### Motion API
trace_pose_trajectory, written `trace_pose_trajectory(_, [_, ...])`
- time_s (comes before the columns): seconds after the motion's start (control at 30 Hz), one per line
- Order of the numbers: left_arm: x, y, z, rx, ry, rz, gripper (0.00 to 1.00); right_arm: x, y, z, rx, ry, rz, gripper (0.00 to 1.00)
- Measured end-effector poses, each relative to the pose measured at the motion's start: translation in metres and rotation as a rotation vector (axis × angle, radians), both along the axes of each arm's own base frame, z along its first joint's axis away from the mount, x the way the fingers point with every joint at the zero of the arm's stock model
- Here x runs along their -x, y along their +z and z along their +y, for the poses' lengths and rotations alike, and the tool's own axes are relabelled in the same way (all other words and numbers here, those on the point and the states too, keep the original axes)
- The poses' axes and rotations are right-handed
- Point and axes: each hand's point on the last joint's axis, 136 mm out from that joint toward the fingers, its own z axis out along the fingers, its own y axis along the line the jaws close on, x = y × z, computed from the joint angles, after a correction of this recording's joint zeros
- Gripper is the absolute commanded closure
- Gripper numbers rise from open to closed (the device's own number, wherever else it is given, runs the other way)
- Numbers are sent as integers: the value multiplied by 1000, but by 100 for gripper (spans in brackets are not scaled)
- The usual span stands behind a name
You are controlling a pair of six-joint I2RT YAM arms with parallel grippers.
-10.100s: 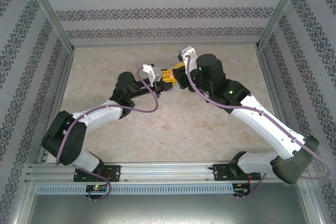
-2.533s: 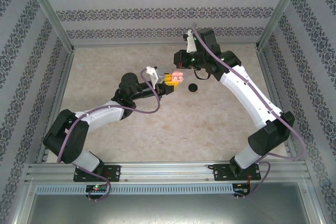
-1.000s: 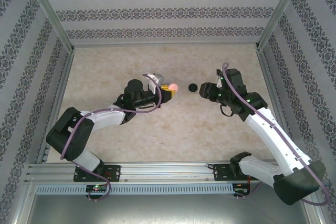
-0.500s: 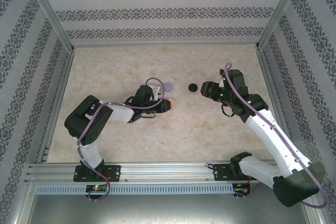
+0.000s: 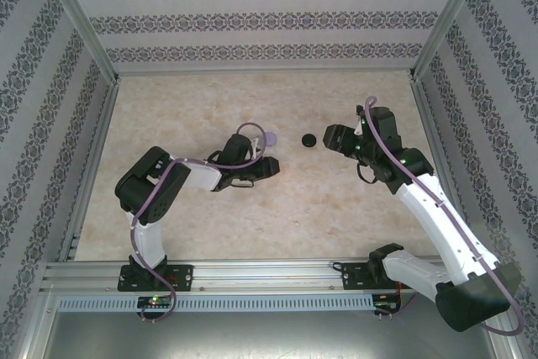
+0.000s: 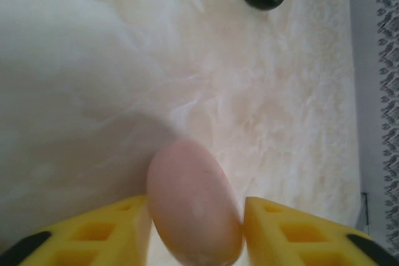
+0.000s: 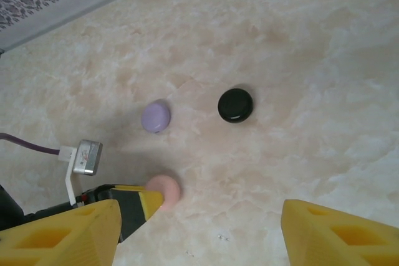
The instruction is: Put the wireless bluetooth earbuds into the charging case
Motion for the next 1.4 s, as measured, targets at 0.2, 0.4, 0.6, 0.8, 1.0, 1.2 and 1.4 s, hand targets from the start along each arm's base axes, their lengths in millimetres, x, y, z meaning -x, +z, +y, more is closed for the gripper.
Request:
trace_pose_trajectory(0.2, [-2, 2, 6, -77, 17, 29, 38, -3, 10, -3, -5, -11, -21, 29])
trace_pose_trajectory(0.4, [2, 0, 22, -153, 40, 50, 33, -4, 15, -5, -5, -14, -32, 24])
trace_pose_trajectory(0.6, [5, 20, 57, -238, 86, -7, 21, -4, 16, -13, 11, -34, -35, 2])
trace_pose_trajectory(0.8, [-2, 117, 93, -304, 158, -293, 18, -2, 26, -40, 71, -107, -91, 2])
trace_pose_trajectory(1.0, [-6, 217, 151, -442, 326, -642, 1, -7, 29, -84, 218, -254, -132, 2])
trace_pose_trajectory(1.2, [2, 252, 210, -666, 472, -877, 1, -20, 21, -131, 401, -415, -194, 2])
trace_pose_trajectory(1.4, [-6, 221, 271, -912, 561, -861, 1, -42, -30, -156, 529, -463, -162, 2])
